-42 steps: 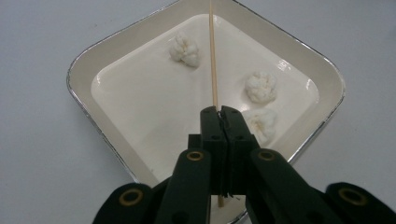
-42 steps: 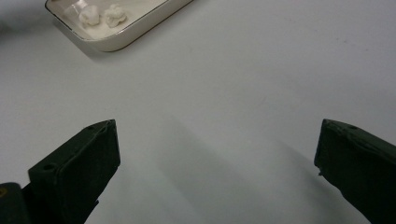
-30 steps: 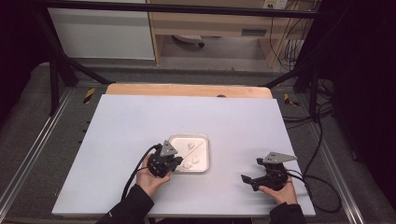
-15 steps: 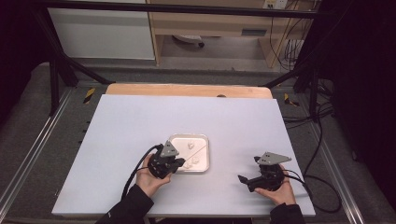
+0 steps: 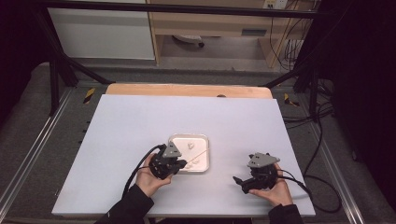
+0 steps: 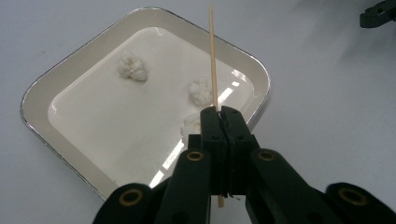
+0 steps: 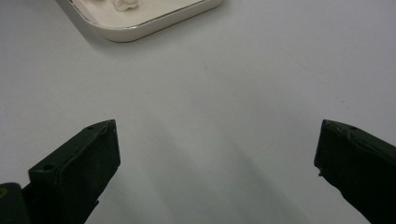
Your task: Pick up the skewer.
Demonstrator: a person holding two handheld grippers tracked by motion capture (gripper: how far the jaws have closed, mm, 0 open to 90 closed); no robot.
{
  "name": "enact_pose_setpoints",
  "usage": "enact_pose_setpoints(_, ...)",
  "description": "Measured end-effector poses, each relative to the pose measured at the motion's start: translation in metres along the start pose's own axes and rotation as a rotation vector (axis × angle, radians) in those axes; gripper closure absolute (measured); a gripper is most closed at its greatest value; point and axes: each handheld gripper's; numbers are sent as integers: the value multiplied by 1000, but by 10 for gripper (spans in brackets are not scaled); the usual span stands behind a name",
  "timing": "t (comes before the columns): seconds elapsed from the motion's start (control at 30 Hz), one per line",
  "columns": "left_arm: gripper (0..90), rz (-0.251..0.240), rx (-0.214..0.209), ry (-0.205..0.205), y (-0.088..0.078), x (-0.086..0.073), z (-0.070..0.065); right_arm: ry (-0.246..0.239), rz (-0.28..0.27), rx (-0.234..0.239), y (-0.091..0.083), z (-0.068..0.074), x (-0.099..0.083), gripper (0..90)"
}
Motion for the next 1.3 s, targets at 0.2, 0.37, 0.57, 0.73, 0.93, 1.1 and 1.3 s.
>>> enact_pose_setpoints(0.2,886,8,-12,17,2,4,-2,-67,20,-7,1,5,7,15)
enact_pose_setpoints(0.37,886,16,-23,32,4,8,-5,-114,26,-16,1,8,12,18)
enact_pose_setpoints(0.57,886,29,-33,53,6,13,-9,-204,34,-31,1,15,21,29)
enact_pose_setpoints(0.73,886,41,-45,73,9,16,-14,-255,42,-29,3,21,26,49)
enact_pose_setpoints(0.93,886,44,-62,90,13,24,-20,-306,54,-25,7,26,30,68)
enact_pose_setpoints(1.1,886,53,-73,113,17,31,-26,-345,48,-23,8,27,31,90)
enact_pose_setpoints(1.3,886,63,-91,129,22,36,-33,-397,40,-15,7,29,31,149)
Point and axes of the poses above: each handheld gripper's, and its own axes: y roughly forward along the jaws, x roughly out of its top, z roughly to its left, and after that the axes turned 9 degrees about -z, right-handed
